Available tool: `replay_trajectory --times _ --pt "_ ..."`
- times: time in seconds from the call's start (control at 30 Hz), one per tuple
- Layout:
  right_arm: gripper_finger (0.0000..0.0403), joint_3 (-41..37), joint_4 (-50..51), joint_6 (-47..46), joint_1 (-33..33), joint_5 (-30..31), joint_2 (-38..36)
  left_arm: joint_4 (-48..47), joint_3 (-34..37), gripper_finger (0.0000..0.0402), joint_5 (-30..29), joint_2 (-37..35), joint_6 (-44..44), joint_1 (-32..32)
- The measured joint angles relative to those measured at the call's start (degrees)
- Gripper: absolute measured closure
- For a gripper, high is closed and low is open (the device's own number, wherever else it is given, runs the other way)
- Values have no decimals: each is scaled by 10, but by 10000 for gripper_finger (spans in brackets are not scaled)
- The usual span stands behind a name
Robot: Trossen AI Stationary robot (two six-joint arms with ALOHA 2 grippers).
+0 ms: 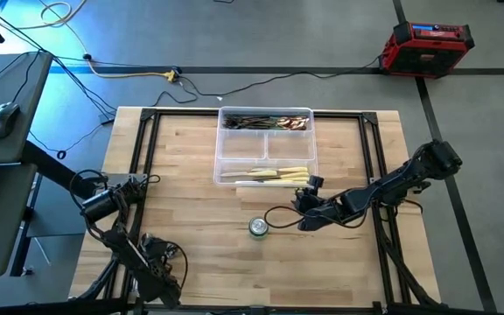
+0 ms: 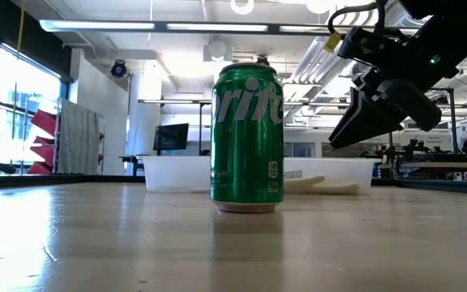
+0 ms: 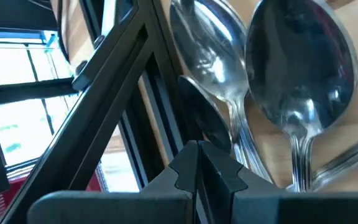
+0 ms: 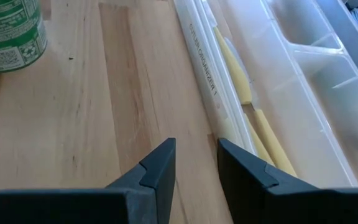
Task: Sort silverware
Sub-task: Put the silver spoon into the silverware tray
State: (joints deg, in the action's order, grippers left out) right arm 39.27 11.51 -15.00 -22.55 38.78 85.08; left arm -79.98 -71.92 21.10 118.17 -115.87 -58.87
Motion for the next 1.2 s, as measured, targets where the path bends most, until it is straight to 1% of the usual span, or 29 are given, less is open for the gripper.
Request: replay_trajectory --times 0.23,0.33,0.5,0.6,0.8,0.97,1.1,1.2 --pt "300 0 0 0 0 0 0 5 2 401 -1 0 26 4" --pt "300 0 0 0 0 0 0 7 2 401 -9 1 55 8" --pt "300 0 -1 0 0 0 0 5 15 401 -43 1 131 11" --pt "300 0 -1 0 0 0 0 10 23 401 -47 1 152 12" --pt "300 0 -1 0 0 0 0 13 27 401 -62 1 185 15" --pt "300 0 -1 0 0 0 0 8 27 401 -70 1 190 23" --pt "300 0 -1 0 0 0 0 4 27 401 -100 1 191 28" --pt "300 0 -1 0 0 0 0 2 30 401 -111 0 201 36"
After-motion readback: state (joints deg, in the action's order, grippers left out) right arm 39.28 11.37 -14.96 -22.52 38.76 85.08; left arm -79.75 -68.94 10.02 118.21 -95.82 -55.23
